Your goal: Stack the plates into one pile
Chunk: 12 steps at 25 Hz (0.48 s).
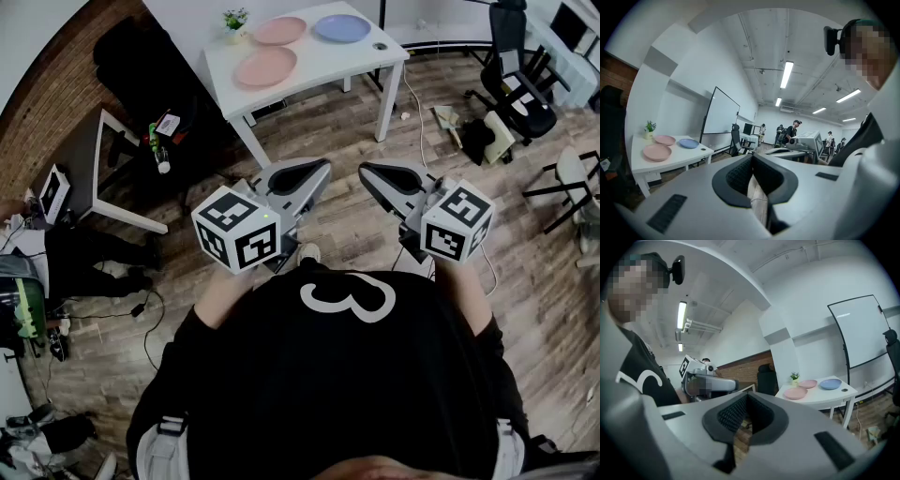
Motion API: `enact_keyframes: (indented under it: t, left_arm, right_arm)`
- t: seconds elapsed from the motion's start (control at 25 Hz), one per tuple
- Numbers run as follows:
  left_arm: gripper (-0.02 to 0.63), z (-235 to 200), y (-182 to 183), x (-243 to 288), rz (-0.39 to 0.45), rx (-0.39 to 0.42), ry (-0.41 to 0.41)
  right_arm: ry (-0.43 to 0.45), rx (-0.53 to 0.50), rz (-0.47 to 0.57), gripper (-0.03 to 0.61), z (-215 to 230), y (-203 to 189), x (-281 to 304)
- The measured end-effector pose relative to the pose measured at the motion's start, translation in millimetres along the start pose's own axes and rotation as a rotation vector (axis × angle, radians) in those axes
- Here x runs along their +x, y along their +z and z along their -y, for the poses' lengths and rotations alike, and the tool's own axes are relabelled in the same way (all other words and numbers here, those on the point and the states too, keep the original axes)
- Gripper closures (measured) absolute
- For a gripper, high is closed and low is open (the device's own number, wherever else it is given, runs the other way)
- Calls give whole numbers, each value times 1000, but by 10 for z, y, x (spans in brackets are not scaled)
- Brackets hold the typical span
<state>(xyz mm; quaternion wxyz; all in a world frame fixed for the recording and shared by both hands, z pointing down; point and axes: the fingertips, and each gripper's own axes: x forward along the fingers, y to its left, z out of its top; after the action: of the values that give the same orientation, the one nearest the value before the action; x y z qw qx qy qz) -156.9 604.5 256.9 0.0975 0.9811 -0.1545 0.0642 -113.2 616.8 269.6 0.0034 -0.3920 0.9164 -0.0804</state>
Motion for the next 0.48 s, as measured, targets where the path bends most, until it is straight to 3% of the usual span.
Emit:
enact_keyframes:
  t: [0.48]
  left_arm:
    - [598,-29,-181,54,-28,-30,-3]
  right_arm:
    - [-31,53,8,555,98,-123,-27]
